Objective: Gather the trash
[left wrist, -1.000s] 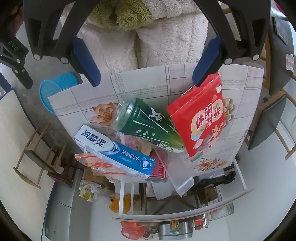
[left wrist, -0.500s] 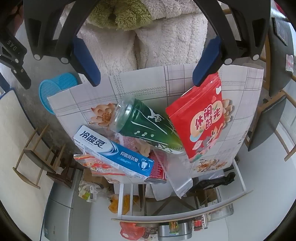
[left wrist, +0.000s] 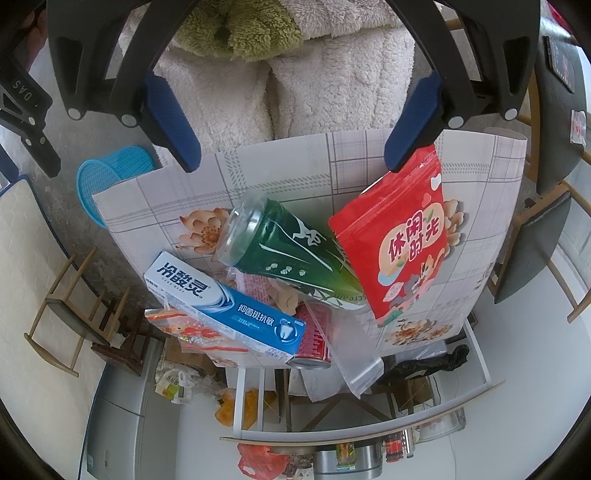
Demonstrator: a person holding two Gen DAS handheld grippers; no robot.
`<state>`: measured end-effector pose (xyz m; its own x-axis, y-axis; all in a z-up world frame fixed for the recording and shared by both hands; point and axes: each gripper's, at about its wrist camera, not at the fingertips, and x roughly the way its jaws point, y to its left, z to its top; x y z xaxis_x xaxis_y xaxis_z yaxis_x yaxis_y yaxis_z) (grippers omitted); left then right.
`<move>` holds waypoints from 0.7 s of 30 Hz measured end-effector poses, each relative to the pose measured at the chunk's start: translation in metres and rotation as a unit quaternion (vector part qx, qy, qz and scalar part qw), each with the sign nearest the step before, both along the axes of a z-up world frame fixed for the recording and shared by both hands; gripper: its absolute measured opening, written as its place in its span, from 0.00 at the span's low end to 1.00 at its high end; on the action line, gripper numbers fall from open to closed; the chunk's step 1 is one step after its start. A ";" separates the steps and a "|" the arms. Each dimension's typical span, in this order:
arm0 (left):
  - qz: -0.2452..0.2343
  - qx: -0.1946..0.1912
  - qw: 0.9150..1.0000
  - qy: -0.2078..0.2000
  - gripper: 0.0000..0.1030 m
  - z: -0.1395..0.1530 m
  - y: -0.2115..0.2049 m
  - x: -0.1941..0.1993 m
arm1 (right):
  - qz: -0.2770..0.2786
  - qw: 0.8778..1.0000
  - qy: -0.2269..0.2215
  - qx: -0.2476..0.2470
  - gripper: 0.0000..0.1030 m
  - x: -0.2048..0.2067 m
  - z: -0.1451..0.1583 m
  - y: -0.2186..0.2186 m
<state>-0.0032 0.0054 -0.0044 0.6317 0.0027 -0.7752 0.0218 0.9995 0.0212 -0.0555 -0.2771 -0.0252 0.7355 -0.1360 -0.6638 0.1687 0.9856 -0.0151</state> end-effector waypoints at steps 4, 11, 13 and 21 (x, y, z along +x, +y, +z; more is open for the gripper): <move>0.001 0.000 1.000 0.000 0.95 -0.002 0.003 -0.003 | 0.000 1.000 0.000 -0.001 0.94 0.001 -0.001 0.000; 0.002 0.000 1.000 0.001 0.95 -0.002 0.004 -0.004 | 0.000 1.000 -0.001 -0.001 0.94 0.002 -0.005 0.000; 0.002 0.001 1.000 0.001 0.95 -0.003 0.005 -0.006 | -0.001 1.000 -0.001 -0.002 0.94 0.003 -0.005 0.000; 0.004 0.002 1.000 0.002 0.95 -0.007 0.011 -0.001 | -0.001 1.000 -0.001 -0.002 0.94 0.002 -0.005 0.001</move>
<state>-0.0044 0.0161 -0.0115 0.6285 0.0100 -0.7778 0.0146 0.9996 0.0247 -0.0531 -0.2757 -0.0300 0.7362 -0.1393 -0.6623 0.1704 0.9852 -0.0178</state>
